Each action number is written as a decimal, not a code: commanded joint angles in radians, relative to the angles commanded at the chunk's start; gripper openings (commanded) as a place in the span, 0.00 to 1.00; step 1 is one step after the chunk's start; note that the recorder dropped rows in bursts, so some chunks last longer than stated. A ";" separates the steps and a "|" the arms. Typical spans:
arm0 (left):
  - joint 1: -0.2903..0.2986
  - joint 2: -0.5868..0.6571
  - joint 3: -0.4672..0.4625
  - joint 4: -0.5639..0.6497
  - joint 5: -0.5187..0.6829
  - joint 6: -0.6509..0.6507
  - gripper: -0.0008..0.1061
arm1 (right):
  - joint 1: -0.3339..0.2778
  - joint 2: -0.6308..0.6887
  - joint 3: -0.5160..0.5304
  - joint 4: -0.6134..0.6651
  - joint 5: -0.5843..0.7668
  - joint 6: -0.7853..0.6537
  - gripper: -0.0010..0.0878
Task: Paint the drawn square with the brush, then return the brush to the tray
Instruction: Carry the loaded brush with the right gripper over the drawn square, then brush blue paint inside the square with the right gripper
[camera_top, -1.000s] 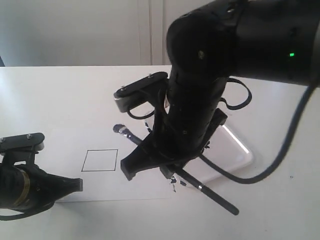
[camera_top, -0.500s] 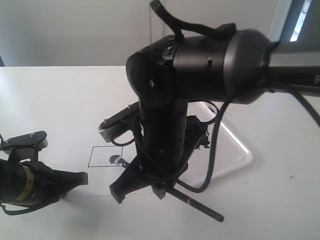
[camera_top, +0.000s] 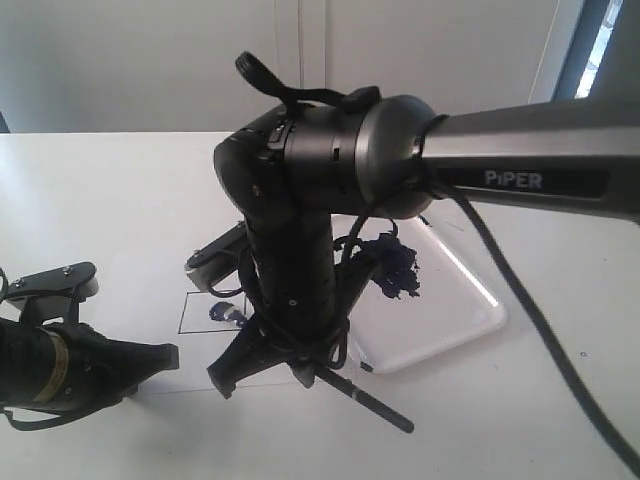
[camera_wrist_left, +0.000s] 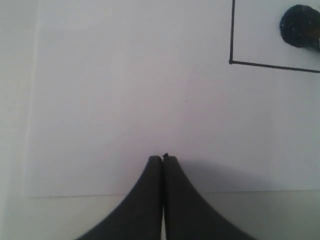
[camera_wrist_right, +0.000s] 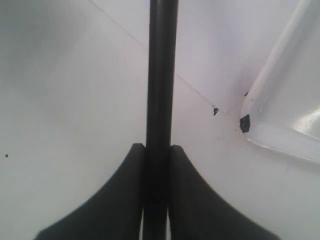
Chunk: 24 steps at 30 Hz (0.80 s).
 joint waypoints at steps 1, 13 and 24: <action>0.000 0.000 0.000 0.000 -0.004 0.000 0.01 | -0.003 -0.001 -0.002 -0.006 -0.008 0.000 0.01; 0.000 0.000 0.000 0.000 -0.017 0.000 0.01 | -0.018 0.008 -0.004 0.091 0.004 -0.056 0.01; 0.000 0.000 0.000 0.000 -0.017 0.000 0.01 | 0.001 0.008 -0.004 0.159 0.012 -0.093 0.01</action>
